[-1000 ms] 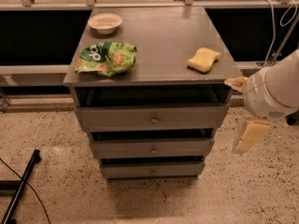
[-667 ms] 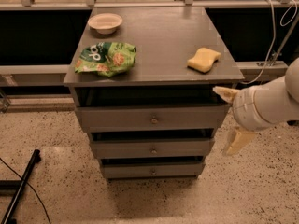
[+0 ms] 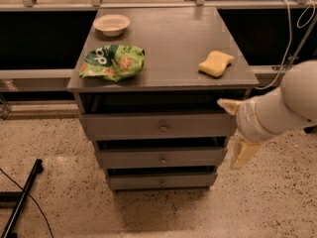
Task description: Open top drawer
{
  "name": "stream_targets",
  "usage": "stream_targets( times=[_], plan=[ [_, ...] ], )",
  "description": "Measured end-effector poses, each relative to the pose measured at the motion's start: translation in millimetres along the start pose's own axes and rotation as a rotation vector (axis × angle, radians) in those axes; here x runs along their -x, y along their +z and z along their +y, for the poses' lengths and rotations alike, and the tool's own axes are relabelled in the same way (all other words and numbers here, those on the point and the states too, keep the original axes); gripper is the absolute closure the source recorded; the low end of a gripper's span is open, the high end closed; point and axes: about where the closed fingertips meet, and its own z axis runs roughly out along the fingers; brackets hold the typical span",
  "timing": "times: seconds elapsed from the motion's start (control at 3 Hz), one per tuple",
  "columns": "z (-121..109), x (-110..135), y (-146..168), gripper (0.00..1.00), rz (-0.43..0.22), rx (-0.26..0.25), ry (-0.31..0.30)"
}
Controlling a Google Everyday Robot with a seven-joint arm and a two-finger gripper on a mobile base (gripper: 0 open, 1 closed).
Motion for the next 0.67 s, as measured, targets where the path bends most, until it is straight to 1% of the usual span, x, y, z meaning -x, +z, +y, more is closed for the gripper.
stream_targets(
  times=[0.33,0.67],
  plan=[
    [15.2,1.3,47.5,0.0,-0.104,0.0,-0.026],
    [15.2,1.3,47.5,0.0,-0.104,-0.001,-0.027]
  ],
)
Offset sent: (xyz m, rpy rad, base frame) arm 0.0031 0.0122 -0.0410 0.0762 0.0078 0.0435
